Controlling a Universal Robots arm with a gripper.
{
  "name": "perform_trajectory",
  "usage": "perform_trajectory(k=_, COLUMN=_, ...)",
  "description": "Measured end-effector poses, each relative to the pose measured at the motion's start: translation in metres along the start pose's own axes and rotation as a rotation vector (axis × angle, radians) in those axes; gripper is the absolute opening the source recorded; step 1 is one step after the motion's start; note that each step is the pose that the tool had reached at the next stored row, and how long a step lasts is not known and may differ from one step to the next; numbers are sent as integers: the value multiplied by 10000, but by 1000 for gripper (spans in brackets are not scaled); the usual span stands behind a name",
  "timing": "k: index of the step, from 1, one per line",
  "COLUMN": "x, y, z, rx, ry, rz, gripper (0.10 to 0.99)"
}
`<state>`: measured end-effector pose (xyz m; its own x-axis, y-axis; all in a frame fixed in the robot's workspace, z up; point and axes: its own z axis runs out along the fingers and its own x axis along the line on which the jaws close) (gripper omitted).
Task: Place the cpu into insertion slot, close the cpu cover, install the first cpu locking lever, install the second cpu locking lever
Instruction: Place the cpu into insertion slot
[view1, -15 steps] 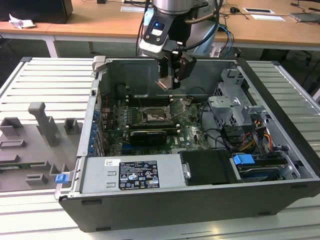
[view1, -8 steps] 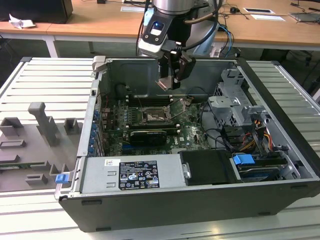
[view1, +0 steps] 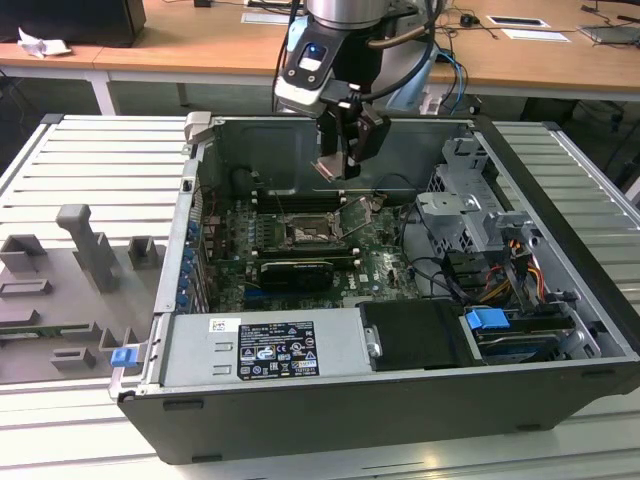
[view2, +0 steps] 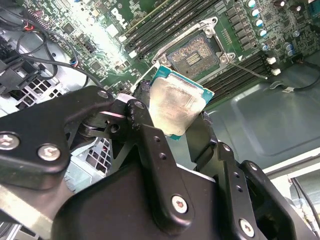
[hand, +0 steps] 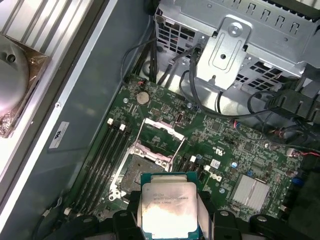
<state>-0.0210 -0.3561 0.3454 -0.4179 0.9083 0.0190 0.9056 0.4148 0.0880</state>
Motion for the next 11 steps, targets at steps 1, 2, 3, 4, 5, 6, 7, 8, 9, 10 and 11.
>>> perform_trajectory(k=1, x=0, y=0, z=0, rx=0, ry=-2, rz=15, gripper=529)
perform_trajectory(k=2, x=0, y=0, z=0, rx=-1, ry=-4, rz=36, gripper=529)
perform_trajectory(k=3, x=0, y=0, z=0, rx=-1, ry=-5, rz=53, gripper=529)
perform_trajectory(k=4, x=0, y=0, z=0, rx=-1, ry=-6, rz=66, gripper=529)
perform_trajectory(k=5, x=0, y=0, z=1, rx=-2, ry=-8, rz=83, gripper=529)
perform_trajectory(k=6, x=0, y=0, z=1, rx=-2, ry=-10, rz=112, gripper=529)
perform_trajectory(k=7, x=0, y=0, z=1, rx=-2, ry=-12, rz=129, gripper=529)
perform_trajectory(k=8, x=0, y=0, z=1, rx=-3, ry=-13, rz=145, gripper=529)
perform_trajectory(k=9, x=0, y=0, z=2, rx=-4, ry=-19, rz=209, gripper=529)
perform_trajectory(k=10, x=0, y=0, z=2, rx=-5, ry=-23, rz=251, gripper=529)
perform_trajectory(k=11, x=0, y=0, z=3, rx=-5, ry=-24, rz=267, gripper=529)
